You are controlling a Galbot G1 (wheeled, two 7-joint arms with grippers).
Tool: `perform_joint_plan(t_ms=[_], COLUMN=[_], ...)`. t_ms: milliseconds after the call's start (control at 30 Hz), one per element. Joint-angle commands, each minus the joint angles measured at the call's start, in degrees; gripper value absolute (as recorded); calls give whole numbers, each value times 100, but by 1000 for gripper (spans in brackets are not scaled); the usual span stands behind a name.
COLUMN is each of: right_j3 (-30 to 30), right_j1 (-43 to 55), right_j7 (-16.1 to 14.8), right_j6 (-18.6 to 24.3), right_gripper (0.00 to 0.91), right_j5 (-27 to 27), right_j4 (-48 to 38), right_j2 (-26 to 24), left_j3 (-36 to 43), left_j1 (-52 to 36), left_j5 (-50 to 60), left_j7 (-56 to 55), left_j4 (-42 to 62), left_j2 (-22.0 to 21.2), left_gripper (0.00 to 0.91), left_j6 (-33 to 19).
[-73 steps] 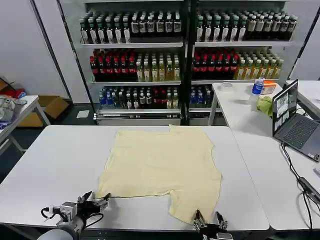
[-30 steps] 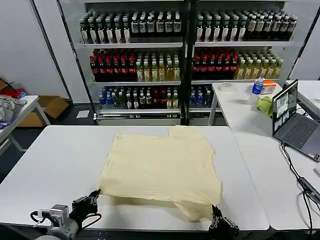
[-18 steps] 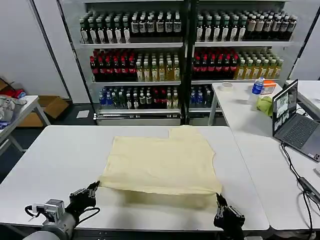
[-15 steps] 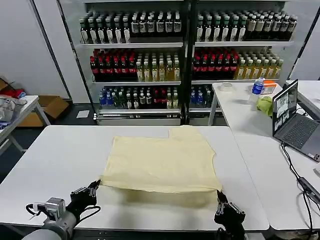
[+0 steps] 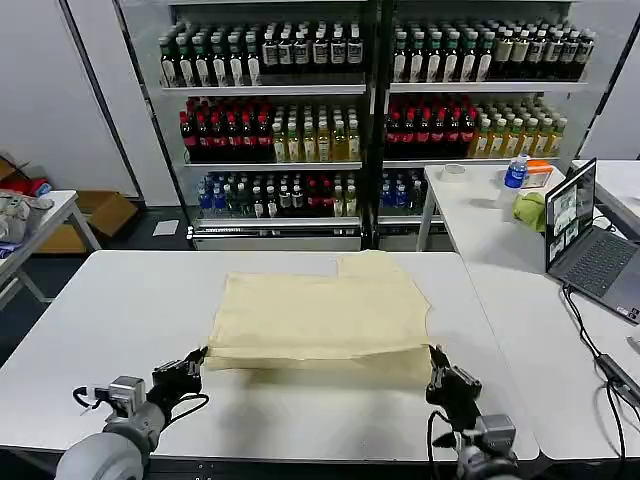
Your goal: Fold and organize the clothes.
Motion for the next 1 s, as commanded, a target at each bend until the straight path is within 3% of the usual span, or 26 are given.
perform_joint_plan(t_ms=[33,700,767,800,833,867,900,1000], right_j3=[-201,-798,-832,-850,-868,-884,-899,-912], right_j1=[737,1737,1794,1821,1829,1840,1851,1849], right_j7=[0,-15,-22,-28,-28,-18,0,13], right_j6=[-19,-22,-20,-30,-39,-70,-152,-252], right_gripper=[0,0,10,202,806,907,907,907], right_j5=[114,-109,-131,-157,-169,-197,-226,-249], right_j4=[-504,-1754,-1853,-1907,-1919,-1953,-1980,-2022], right_j2=[-125,89,123,148,150,178,200,239], left_j3=[436,940,961,972,983,991,995,988], left_j1=[-657,-1405,-1433,-1454,-1459,-1465,-1469,-1466], left_j5=[207,431,442,444,446,446,444,444], left_j7=[19,73,73,73,74,76,82,80], left_j4=[638,1527,1579,1623,1632,1642,1646,1629], left_j2=[-26,-232,-241,-244,-247,-248,-254,-273], left_gripper=[10,10,91,181,494,675,907,907], left_j6=[-33,-119,-127,-135,-135,-133,-116,-91])
